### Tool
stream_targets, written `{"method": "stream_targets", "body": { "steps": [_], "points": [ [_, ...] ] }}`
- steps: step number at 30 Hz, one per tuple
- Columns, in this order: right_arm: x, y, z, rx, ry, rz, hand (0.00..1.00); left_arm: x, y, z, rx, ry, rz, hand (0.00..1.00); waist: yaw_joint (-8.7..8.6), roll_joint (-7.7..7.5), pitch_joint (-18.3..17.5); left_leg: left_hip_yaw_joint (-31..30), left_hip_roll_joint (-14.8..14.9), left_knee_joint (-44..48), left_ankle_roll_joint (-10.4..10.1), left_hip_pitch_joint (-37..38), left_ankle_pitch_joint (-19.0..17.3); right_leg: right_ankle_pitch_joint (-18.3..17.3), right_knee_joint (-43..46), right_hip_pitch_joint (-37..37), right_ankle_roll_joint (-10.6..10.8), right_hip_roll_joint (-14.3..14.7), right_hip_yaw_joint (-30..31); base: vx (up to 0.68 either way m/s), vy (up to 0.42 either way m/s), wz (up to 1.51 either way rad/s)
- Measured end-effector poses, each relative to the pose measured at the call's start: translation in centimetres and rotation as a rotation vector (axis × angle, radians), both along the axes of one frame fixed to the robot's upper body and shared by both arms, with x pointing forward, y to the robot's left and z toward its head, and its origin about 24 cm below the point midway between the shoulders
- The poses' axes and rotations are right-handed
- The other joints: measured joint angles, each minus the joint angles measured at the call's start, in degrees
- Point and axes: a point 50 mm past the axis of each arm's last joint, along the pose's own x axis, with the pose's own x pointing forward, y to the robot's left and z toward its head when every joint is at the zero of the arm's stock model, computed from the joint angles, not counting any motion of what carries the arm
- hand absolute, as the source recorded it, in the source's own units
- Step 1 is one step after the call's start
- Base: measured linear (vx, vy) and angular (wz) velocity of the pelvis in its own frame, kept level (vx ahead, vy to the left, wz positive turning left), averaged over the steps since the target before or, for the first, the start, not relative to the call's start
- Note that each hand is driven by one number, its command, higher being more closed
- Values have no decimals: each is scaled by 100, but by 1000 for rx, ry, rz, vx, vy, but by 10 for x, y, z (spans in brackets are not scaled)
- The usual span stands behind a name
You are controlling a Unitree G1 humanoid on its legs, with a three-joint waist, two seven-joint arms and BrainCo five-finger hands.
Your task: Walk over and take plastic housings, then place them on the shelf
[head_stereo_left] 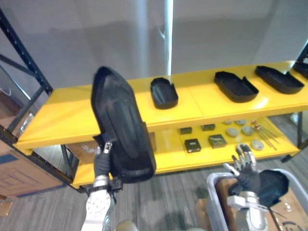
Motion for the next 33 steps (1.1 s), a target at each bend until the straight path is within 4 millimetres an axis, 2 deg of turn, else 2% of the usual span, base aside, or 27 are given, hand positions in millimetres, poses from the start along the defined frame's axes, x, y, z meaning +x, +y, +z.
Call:
{"method": "stream_targets", "body": {
  "steps": [2, 3, 4, 5, 6, 7, 8, 9, 10, 11, 12, 13, 14, 16, 18, 19, 20, 21, 22, 25, 28, 31, 33],
  "points": [
    [6, -6, 8, -25, -38, -6, 0, 0, 2, 3, 9, -21, 1, 100, 21, -20, -7, -79, -419, -1491, -118, 97, 132, 28, -62, 25, 48, -129, 11, 263, 94, -4],
    [11, -10, 14, -38, -61, -8, 0, 0, 6, 6, 19, -42, 13, 100, 28, 16, -7, -182, -630, -2487, -180, 229, 480, 23, -112, 87, 73, -151, 19, 281, 178, -30],
    [14, -11, 14, -34, -67, -15, 0, 1, 13, 8, 32, -58, 36, 100, 156, -63, -7, -215, -783, -2744, -156, 441, 1026, -32, -120, 195, 172, -250, 178, 288, 193, -31],
    [16, -10, 14, -31, -71, -12, 0, 1, 16, 10, 37, -64, 50, 100, 171, -131, -20, -177, -859, -2796, -130, 542, 1022, -4, -156, 248, 224, -327, 208, 273, 178, -19],
    [19, -10, 18, -34, -90, -11, 0, 3, 23, 15, 39, -87, 72, 100, 153, -241, -52, -173, -975, -2797, -11, 565, 940, 96, -240, 303, 387, -443, 204, 240, 153, 10],
    [24, -9, 21, -32, -109, -13, 0, 7, 27, 22, 51, -116, 83, 100, 136, -355, -53, -135, -1059, -2805, 60, 563, 870, 171, -247, 286, 464, -519, 202, 216, 142, 11],
    [26, -9, 23, -28, -117, -17, 0, 9, 28, 24, 57, -127, 85, 100, 143, -385, -45, -106, -1085, -2819, 82, 573, 841, 213, -192, 251, 506, -531, 199, 181, 137, -7],
    [32, -8, 24, -19, -127, -20, 0, 11, 30, 27, 65, -141, 88, 100, 143, -387, -41, -49, -1115, -2921, 112, 644, 801, 284, 240, 10, 620, -553, 175, 153, 134, -15],
    [35, -6, 23, -5, -129, -24, 0, 12, 30, 29, 70, -145, 85, 100, 123, -361, -26, -27, -1139, -3084, 138, 841, 785, 408, 905, -277, 648, -570, 117, 184, 176, -15],
    [35, -5, 21, 3, -124, -30, 0, 13, 30, 29, 75, -146, 83, 100, 110, -350, -11, -24, -1147, -3165, 162, 980, 769, 516, 1293, -402, 655, -590, 38, 192, 182, -14],
    [33, -2, 17, 25, -112, -43, 0, 13, 30, 30, 81, -149, 83, 100, 76, -326, 44, -16, -1128, -3342, 221, 1341, 730, 653, 2051, -620, 577, -693, -152, 193, 164, -6],
    [31, 1, 13, 34, -95, -46, 0, 13, 30, 31, 90, -151, 93, 100, -24, -268, 64, -9, -1085, -3416, 265, 1568, 644, 425, 2315, -759, 401, -698, -307, 154, 112, -5],
    [30, 3, 12, 28, -89, -40, 0, 13, 31, 32, 101, -157, 104, 100, -36, -264, 64, 6, -1056, -3420, 253, 1652, 594, 350, 2325, -854, 328, -683, -367, 126, 82, -14],
    [31, 9, 12, 11, -86, -18, 0, 16, 35, 38, 117, -182, 139, 100, -27, -277, 59, 140, -959, -3393, 176, 1791, 447, 225, 1887, -1303, 271, -650, -458, 105, 23, -23],
    [30, 9, 13, 6, -88, -31, 0, 19, 37, 41, 124, -194, 155, 100, -72, -283, 58, 125, -923, -3367, 96, 1805, 397, 321, 1290, -1427, 337, -647, -455, 91, -33, 4],
    [29, 8, 13, 2, -85, -48, 0, 20, 38, 43, 132, -198, 156, 100, -93, -318, 46, 110, -913, -3312, 24, 1798, 348, 640, 882, -1413, 335, -654, -450, 113, -76, 7],
    [29, 8, 13, 11, -83, -71, 0, 20, 39, 45, 154, -203, 157, 100, -77, -482, -28, 105, -974, -3241, -87, 1788, 272, 1402, 398, -1378, 376, -688, -428, 160, -167, 0],
    [29, 8, 13, 11, -82, -92, 0, 21, 38, 44, 171, -197, 165, 100, -42, -501, -63, 104, -938, -3204, -166, 1787, 217, 1266, 146, -1229, 494, -665, -448, 240, -268, -13],
    [32, 5, 19, -2, -99, -137, 0, 21, 33, 41, 174, -182, 165, 100, -17, -333, -41, 107, -744, -3201, -251, 1774, 190, 1386, -469, -965, 527, -470, -508, 202, -242, -9],
    [34, -3, 31, -35, -132, -241, 0, 22, 30, 38, 170, -156, 179, 100, -32, -1, -5, 148, -572, -3410, -394, 1811, 279, 1669, -1130, -762, 416, -207, -592, 124, -119, -4],
    [31, -12, 34, -35, -137, -340, 0, 19, 34, 42, 188, -161, 207, 100, -17, 14, -5, 264, -467, -3635, -474, 2057, 327, 1699, -1265, -618, 390, -58, -567, 118, -74, -17],
    [24, -23, 43, -55, -175, -447, 0, 19, 41, 42, 192, -136, 242, 100, -43, -1, 0, 318, -502, -3716, -473, 2157, 326, 1719, -1369, -548, 389, -65, -519, 59, -7, -12],
    [16, -29, 41, -51, -169, -504, 0, 19, 48, 38, 201, -81, 269, 100, -26, -8, -7, 440, -522, -3794, -472, 2206, 327, 1773, -1489, -500, 416, -63, -443, -5, 16, -17]
  ]
}}
